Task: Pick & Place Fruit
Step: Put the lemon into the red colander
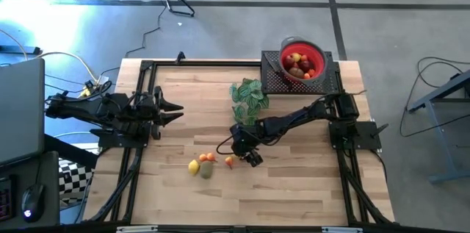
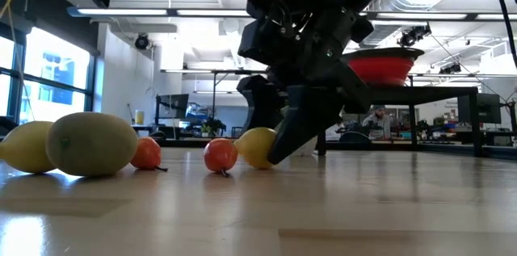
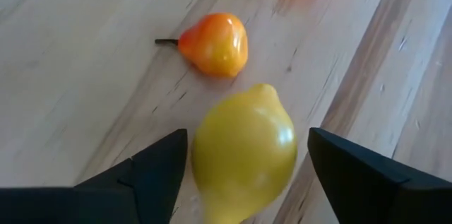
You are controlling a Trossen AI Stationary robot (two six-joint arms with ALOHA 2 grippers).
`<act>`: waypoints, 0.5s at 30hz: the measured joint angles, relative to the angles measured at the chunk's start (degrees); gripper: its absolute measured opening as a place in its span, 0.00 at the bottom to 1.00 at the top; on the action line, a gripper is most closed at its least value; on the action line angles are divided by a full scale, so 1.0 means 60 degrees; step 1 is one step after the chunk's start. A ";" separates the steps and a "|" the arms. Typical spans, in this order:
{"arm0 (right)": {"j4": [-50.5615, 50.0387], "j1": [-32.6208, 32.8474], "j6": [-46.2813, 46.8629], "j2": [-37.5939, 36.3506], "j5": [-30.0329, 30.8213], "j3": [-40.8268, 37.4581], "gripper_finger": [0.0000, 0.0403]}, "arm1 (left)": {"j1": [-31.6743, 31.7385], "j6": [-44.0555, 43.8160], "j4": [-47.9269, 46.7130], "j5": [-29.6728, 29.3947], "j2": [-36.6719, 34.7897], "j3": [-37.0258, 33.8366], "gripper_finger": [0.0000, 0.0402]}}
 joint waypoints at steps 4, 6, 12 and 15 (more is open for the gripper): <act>-0.0008 0.0007 0.0004 0.0000 -0.0013 0.0000 0.64 | 0.0000 0.0000 -0.0049 0.0000 0.0000 0.0000 0.25; -0.0007 0.0007 0.0034 0.0000 -0.0015 0.0000 0.60 | 0.0002 -0.0004 -0.0047 0.0000 0.0000 0.0000 0.25; -0.0013 0.0007 0.0040 -0.0010 -0.0018 0.0000 0.52 | 0.0000 -0.0007 -0.0051 0.0000 0.0000 0.0000 0.25; -0.0068 0.0007 0.0040 -0.0030 0.0011 0.0000 0.52 | 0.0000 -0.0017 -0.0047 0.0000 0.0000 0.0000 0.25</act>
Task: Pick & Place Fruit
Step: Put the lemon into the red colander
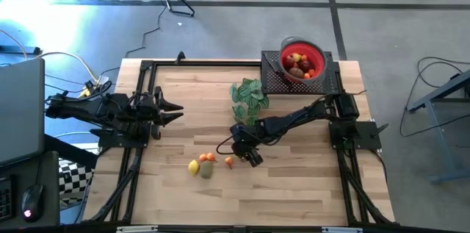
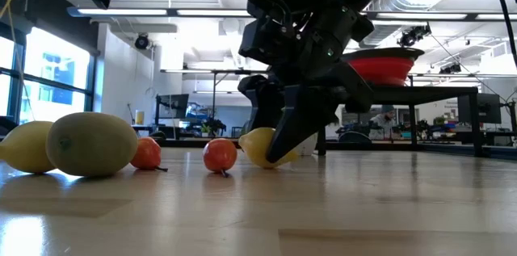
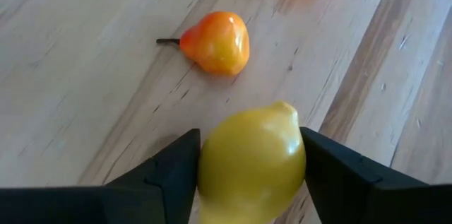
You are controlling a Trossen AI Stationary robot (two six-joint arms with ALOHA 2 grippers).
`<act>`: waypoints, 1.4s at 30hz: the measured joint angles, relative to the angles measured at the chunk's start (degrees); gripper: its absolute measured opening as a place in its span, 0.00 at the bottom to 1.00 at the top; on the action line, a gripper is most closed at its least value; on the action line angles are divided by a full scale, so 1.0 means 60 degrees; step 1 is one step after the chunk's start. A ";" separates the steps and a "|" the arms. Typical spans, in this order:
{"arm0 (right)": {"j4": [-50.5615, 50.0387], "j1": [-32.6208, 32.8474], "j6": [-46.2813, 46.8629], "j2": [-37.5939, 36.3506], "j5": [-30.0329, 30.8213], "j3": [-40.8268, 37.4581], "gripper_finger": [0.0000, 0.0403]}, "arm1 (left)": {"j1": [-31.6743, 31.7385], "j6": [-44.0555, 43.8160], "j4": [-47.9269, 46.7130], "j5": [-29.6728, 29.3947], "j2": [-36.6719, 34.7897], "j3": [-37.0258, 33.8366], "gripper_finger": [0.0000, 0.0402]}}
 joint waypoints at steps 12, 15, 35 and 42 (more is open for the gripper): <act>-0.0637 -0.0007 0.0246 -0.1449 0.0127 -0.0007 0.52 | 0.0000 0.0005 -0.0007 -0.0004 0.0000 0.0000 0.25; -0.0900 -0.0007 0.0255 -0.2096 0.0607 -0.0007 0.54 | 0.0000 0.0000 -0.0002 -0.0006 0.0000 0.0000 0.25; -0.2965 -0.1534 0.0467 -0.7124 0.4061 0.0000 0.52 | 0.0000 -0.0013 0.0006 -0.0011 0.0022 0.0007 0.25; -0.3524 -0.3036 0.0437 -0.7971 0.4722 0.0000 0.54 | 0.0000 -0.0013 0.0000 -0.0011 0.0022 0.0007 0.25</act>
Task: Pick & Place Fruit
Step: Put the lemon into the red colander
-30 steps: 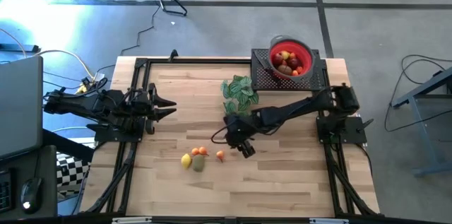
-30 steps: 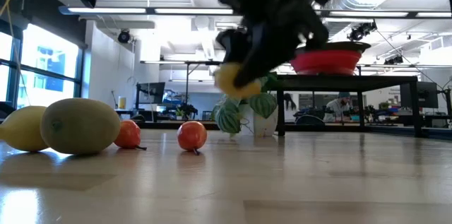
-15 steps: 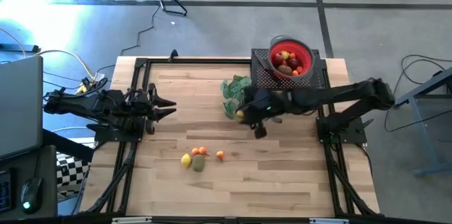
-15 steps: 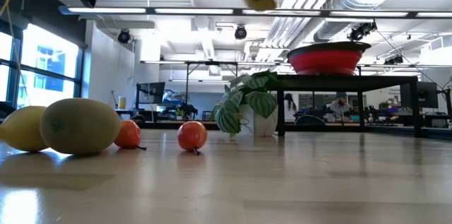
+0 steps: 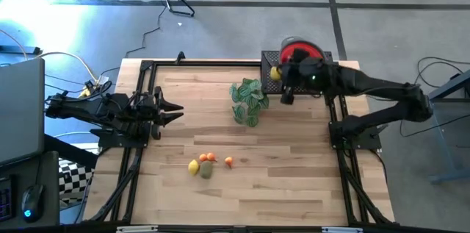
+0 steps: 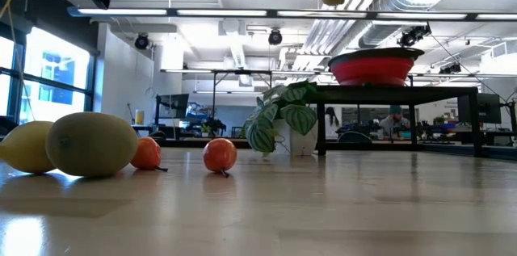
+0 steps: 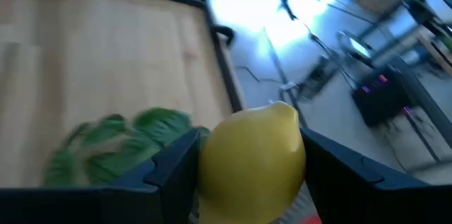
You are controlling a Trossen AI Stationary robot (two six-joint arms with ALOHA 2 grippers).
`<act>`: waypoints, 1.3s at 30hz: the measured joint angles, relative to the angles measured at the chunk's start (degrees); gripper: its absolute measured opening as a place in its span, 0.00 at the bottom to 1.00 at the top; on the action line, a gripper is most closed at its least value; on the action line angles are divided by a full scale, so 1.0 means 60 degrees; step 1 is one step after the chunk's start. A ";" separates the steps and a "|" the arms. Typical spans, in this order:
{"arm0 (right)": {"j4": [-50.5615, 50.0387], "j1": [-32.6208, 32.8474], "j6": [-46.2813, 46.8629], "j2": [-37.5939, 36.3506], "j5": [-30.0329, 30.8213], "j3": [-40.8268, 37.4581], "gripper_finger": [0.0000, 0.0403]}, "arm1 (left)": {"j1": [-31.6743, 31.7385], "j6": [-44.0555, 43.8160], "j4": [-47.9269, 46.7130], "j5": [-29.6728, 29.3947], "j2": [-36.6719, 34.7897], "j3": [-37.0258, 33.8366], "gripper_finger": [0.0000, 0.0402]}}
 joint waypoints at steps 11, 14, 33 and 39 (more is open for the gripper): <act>-0.0196 -0.2892 0.0553 0.0095 -0.0077 0.0000 0.53 | 0.0000 0.0000 0.0003 0.0000 0.0000 0.0000 0.25; -0.0203 -0.3538 0.0980 0.0303 -0.0414 0.0000 0.53 | 0.0001 0.0000 0.0002 0.0002 0.0000 0.0000 0.25; -0.1305 -0.5219 0.2371 0.2397 0.0053 0.0000 0.53 | 0.0003 0.0000 0.0000 0.0003 0.0000 0.0000 0.25; -0.1318 -0.5233 0.2117 0.2468 0.0090 0.0000 0.56 | 0.0001 0.0000 0.0000 0.0003 0.0000 0.0000 0.25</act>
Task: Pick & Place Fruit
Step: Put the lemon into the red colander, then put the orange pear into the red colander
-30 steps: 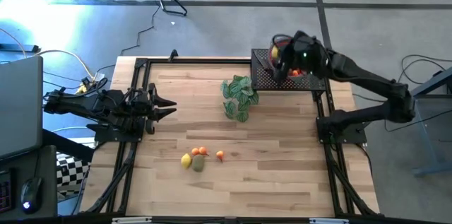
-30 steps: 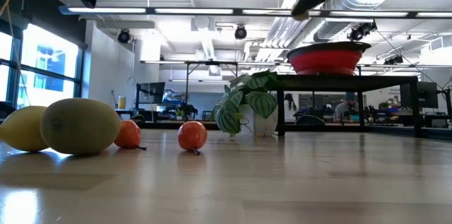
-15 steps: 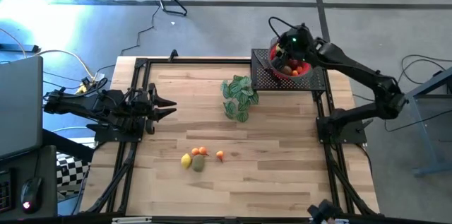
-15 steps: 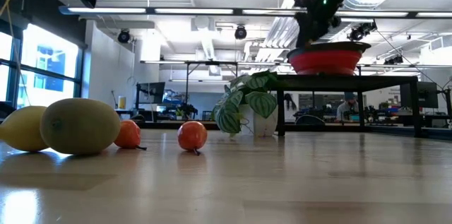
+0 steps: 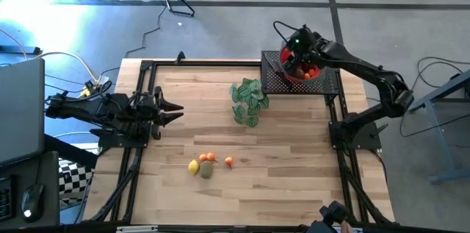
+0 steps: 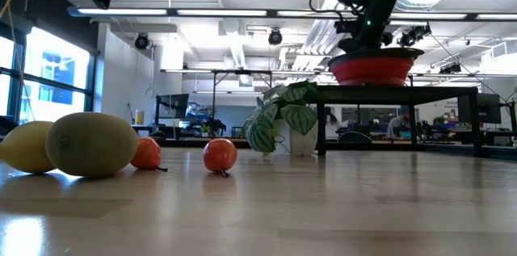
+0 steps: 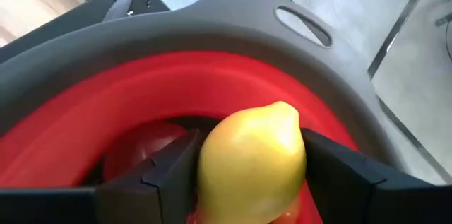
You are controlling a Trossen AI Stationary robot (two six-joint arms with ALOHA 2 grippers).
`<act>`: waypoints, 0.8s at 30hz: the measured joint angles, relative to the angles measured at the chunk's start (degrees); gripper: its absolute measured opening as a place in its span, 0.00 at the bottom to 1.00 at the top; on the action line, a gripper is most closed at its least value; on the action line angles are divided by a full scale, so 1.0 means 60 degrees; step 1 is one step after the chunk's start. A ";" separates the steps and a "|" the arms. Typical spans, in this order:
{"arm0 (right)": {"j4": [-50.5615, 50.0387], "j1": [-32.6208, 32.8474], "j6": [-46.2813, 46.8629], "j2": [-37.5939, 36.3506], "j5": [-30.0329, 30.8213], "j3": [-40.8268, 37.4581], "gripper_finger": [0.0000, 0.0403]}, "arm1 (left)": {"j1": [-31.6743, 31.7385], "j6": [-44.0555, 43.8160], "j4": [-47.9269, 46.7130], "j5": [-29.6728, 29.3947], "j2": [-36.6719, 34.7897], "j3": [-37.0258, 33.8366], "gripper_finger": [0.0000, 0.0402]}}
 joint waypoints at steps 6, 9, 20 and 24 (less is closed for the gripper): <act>0.0084 0.0032 -0.0290 -0.0021 0.0220 0.0000 0.66 | -0.0001 0.0000 0.0000 0.0000 0.0000 -0.0004 0.25; 0.0113 0.0032 -0.0532 -0.0190 0.0157 0.0000 0.71 | 0.0001 0.0000 -0.0004 0.0000 -0.0002 -0.0004 0.25; 0.0154 0.0624 -0.0844 -0.1913 -0.0739 0.0000 0.74 | 0.0002 0.0000 -0.0004 0.0000 -0.0004 -0.0004 0.25; 0.0326 0.1177 -0.0806 -0.2682 -0.3213 0.0000 0.74 | 0.0000 0.0018 -0.0004 0.0000 -0.0004 -0.0007 0.25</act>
